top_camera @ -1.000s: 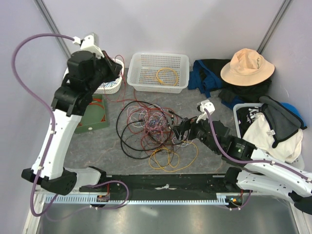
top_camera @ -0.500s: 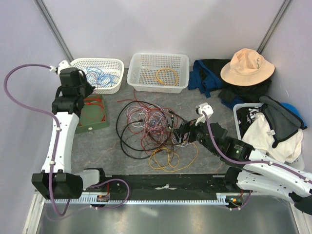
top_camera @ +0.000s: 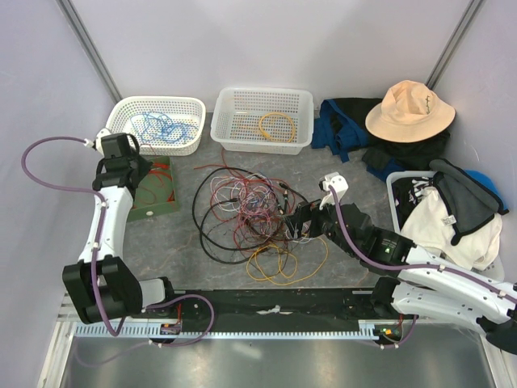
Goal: Untangle the cables
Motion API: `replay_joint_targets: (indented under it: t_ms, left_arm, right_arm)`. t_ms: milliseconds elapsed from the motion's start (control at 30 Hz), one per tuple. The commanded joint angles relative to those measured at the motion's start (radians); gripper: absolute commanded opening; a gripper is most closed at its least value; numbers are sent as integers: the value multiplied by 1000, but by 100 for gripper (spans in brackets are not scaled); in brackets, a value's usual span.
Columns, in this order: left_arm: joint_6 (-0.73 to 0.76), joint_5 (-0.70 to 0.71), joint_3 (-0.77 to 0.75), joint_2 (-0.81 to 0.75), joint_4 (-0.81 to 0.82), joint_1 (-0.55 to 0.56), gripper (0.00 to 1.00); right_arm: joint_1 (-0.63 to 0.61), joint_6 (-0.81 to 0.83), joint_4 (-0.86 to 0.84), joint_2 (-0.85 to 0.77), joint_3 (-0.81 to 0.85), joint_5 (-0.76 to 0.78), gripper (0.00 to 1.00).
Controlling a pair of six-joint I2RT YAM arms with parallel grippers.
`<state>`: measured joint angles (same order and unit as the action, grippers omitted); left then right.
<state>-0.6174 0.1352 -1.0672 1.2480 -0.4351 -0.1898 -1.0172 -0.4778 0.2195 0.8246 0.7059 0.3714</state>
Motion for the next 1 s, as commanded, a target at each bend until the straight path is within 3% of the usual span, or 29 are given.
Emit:
replay_joint_targets:
  t_ms: [0,233,300,333,400,433,467,533,600,867,967]
  left_arm:
    - [-44,-20,23,27,113,-3,2]
    - [-28,44,-31,142,122,-16,2]
    - [-21,63,-45,171,122,-23,10]
    - [-10,67,-50,180,119,-36,22]
    - [5,64,-65,201,113,-48,35]
    - [16,63,-71,206,105,-56,48]
    - [15,67,-82,208,96,-57,54]
    - [-8,58,-79,186,88,-57,86]
    - [-30,43,-59,153,90,-59,99]
    - [-137,-64,90,-182,108,-28,100]
    - [-145,-71,131,-267,110,56,100]
  right_arm:
    - [-1,8,-48,8,-16,17,98]
    - [-3,4,-52,15,-29,14,98]
    - [-1,2,-51,7,-37,20,98]
    - [-1,4,-52,7,-39,23,98]
    - [-1,11,-49,4,-39,32,98]
    - [0,16,-49,7,-39,34,98]
    - [-1,21,-48,8,-37,35,98]
    - [-1,25,-49,13,-34,38,98]
    - [0,27,-49,21,-29,37,98]
    - [0,27,-69,39,-22,49,98]
    - [0,24,-75,54,-11,44,98]
